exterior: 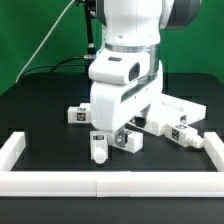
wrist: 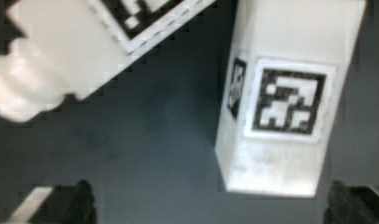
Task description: Assemble one leg
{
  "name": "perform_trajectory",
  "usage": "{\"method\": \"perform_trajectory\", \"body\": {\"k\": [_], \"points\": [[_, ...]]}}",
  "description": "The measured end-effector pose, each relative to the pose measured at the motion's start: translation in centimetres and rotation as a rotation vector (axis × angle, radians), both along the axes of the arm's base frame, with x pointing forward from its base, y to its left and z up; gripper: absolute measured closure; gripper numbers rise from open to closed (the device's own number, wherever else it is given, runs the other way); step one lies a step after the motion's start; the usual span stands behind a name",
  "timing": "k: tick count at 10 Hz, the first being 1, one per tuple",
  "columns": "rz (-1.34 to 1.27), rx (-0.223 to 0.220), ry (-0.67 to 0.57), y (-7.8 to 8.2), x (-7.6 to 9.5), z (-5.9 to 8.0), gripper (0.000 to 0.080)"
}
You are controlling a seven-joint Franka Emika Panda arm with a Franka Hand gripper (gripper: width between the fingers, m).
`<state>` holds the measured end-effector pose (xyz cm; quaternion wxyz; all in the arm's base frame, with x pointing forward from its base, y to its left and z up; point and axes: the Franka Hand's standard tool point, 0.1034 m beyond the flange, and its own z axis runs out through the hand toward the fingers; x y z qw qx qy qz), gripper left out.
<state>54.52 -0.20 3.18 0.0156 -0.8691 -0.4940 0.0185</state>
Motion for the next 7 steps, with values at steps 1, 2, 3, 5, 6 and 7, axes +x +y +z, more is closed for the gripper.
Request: {"method": "perform_trajectory", "body": {"k": [1,2,3,5,6,7], "points": [[-0.002,0.002,0.001,0.4,-0.3,-0.3,0.0150],[0.002,0.002,0.002,0.7,-0.6,-0.3,0.0150],[0.003,0.002,-0.004,0.7,-0.7,-0.4,0.0150],[-0.003,0.007,-0.009,0.2,-1.1,-1.7,0.0150],[-0.004,0.008,-0.007,-0.1,-1.2,-2.1,0.0150],[-0.003,0.008,-0.007,0.0,-1.2,-2.1,0.0150]]}}
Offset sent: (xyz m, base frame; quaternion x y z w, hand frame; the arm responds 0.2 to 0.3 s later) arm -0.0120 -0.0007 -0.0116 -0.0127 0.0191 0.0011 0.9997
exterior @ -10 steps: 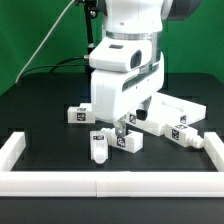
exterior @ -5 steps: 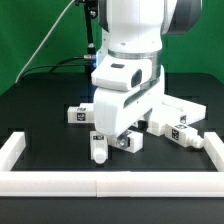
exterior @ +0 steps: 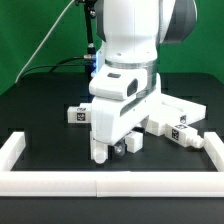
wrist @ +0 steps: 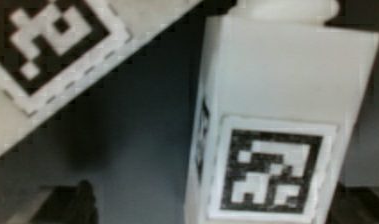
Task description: Assemble one leg
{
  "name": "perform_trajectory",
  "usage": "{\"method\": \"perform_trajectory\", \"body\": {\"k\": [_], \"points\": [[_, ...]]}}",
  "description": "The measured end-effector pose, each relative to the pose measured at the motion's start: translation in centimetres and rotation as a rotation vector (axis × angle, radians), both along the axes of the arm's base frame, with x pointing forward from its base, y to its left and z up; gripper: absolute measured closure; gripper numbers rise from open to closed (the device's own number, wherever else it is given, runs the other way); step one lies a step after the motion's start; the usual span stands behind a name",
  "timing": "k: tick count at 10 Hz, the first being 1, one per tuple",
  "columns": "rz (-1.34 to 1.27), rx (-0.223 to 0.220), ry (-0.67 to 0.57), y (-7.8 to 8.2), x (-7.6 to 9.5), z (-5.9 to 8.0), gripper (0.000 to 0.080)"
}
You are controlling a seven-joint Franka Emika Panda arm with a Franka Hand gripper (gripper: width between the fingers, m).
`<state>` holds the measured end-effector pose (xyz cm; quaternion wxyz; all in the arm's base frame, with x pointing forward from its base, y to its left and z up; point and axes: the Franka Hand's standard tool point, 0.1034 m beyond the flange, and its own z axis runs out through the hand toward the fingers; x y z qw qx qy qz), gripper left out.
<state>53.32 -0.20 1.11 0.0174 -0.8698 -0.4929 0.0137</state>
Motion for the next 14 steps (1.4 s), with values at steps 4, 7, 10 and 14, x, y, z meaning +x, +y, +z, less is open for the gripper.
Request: {"method": "perform_trajectory", "body": {"k": [4,7,10,14], "points": [[0.000,0.000,0.000,0.0,0.0,0.0,0.0512],[-0.077,-0.022,0.059,0.5,0.4,3.8,0.0512],[-0.064,-0.037,0.068,-4.8,-0.7,7.2,0.0512],[-0.072,-0.038,0.063,-8.9,-1.3,8.1,0.0512]]}}
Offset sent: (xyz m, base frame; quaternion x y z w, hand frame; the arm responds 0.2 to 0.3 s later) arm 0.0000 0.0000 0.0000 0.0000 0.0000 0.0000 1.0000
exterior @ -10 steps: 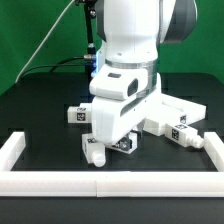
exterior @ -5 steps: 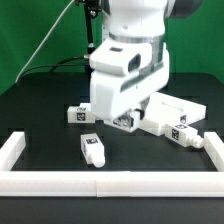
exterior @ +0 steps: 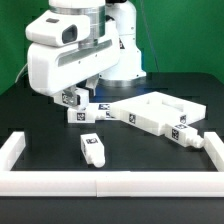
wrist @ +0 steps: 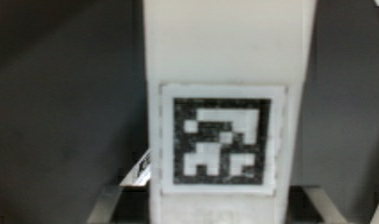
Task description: Assemble one leg
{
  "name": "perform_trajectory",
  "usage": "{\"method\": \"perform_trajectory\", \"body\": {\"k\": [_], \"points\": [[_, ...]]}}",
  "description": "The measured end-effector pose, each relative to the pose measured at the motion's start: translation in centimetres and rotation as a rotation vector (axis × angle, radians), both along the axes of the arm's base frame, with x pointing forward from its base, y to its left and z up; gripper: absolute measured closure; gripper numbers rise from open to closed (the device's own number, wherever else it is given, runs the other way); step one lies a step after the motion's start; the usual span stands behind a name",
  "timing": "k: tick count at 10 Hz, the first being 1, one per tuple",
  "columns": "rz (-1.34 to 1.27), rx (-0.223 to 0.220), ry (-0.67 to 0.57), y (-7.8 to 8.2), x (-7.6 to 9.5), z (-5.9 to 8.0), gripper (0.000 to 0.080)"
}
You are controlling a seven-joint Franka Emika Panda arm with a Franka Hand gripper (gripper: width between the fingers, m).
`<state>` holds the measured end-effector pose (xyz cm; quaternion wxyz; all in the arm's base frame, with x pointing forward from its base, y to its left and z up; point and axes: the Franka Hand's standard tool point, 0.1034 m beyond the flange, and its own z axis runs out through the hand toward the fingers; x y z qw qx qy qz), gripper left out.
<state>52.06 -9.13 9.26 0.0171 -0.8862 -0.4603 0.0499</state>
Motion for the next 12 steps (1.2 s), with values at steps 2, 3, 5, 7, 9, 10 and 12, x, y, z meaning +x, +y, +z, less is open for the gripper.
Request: {"method": "perform_trajectory", "body": {"k": [2,3,5,7,9,10,12], "points": [[-0.001,0.000,0.001,-0.1,0.0,-0.1,0.0512],[-0.018,0.003,-0.001,-0.5,-0.3,-0.3,0.0512],[-0.210,0.025,-0.026,-4.3,-3.1,-1.9,0.0512],[-0.283,0.031,-0.003,-6.9,-5.6,-3.6,0.0512],[-0.271,0.032,-0.007,-6.4,-5.1,-3.4,0.0512],[-0.273,0.032,-0.006,-6.4,-5.2,-3.4,0.0512],[-0.308,0.027,-0.016,-7.4,-5.8,-4.5,0.0512]]}}
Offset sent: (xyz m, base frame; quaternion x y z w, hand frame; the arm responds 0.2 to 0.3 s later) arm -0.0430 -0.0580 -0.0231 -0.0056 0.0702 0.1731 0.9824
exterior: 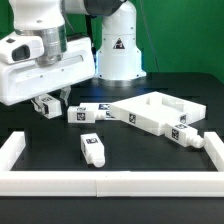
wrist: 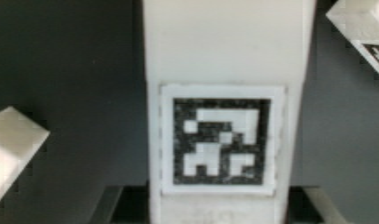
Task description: Assemble one leg
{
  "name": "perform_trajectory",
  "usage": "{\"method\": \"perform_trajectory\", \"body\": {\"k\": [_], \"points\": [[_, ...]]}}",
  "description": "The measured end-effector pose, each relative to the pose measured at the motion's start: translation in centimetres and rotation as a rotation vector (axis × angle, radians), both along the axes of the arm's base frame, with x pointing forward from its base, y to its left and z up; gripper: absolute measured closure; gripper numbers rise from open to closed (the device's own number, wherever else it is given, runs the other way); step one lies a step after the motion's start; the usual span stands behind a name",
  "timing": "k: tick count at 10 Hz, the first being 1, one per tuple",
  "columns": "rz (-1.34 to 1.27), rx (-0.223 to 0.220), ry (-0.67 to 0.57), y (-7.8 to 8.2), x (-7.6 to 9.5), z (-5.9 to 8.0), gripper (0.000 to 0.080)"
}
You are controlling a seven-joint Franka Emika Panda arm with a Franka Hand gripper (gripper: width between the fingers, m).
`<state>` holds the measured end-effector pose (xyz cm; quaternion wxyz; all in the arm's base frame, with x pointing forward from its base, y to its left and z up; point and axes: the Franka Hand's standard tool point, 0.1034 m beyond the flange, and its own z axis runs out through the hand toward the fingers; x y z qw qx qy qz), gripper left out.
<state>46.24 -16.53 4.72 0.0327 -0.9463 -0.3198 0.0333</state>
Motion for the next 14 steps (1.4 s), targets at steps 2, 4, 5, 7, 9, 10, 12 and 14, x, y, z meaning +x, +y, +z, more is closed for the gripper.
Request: {"method": "perform_trajectory", "body": {"k": [2,4,5,7,9,10,12,14], "points": [[-0.030,-0.009,0.014,-1.3,-1.5,-2.2,0.0512],[-0.044,-0.001,0.032,-1.6,-2.0,-3.2,0.0512],[-0.048,0.001,0.040,-1.7,-2.3,-3.6,0.0512],[-0.046,0.001,0.039,-1.7,-2.3,-3.6,0.0395],[-0.046,0.001,0.039,-1.7,-2.3,-3.6,0.0261],[-0.045,0.001,0.037,-1.6,-2.2,-3.5,0.0173],[-0.120,-0.002,0.057,1.3,-0.7,-0.5,0.0157],[-0.159,-0.005,0.061,4.4,0.6,1.5,0.0151]]}}
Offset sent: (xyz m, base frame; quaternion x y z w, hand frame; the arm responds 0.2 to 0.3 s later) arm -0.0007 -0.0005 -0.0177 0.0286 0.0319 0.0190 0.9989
